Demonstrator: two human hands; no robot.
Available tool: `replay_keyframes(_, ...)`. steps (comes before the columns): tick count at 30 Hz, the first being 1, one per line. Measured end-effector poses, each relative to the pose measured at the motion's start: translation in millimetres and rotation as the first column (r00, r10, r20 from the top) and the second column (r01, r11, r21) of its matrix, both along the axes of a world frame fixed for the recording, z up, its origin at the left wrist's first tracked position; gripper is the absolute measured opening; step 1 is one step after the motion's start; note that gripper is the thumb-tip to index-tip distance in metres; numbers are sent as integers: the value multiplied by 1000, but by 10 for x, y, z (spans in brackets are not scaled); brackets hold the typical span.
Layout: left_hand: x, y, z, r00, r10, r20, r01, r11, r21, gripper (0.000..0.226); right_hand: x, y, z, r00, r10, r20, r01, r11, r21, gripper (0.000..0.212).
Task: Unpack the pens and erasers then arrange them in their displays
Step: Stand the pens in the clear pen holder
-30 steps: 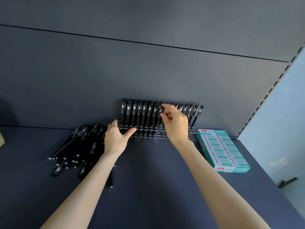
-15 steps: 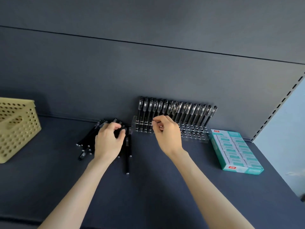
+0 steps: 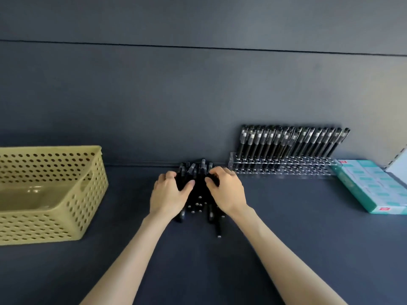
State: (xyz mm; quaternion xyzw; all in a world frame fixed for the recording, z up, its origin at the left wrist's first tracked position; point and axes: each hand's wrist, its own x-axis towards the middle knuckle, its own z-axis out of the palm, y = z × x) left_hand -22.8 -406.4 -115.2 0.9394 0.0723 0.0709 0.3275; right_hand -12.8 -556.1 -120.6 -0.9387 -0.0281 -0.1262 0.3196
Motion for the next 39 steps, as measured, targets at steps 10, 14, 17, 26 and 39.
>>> replay_keyframes(10, 343, 258, -7, 973, -157, -167, 152, 987, -43, 52, 100, 341, -128, 981, -195, -17, 195, 981, 17, 40)
replay_keyframes(14, 416, 313, -16, 956, -216, -201, 190, 972, -138, 39, 155, 355, -131, 973, -227, -47, 229, 973, 35, 49)
replay_keyframes(17, 438, 360, -8, 949, -240, -204, 206, 963, -175, 33, 211, 387, -137, 969, -241, -49, 242, 970, 13, 51)
replay_keyframes(26, 445, 423, -40, 958, -225, -179, 177, 952, -250, 29, 331, 462, -29, 956, -270, -112, 280, 957, 83, 37)
replay_keyframes(39, 430, 506, -66, 965, -246, -92, 177, 866, -468, 20, 451, 579, 97, 913, -337, -232, 352, 936, 24, 37)
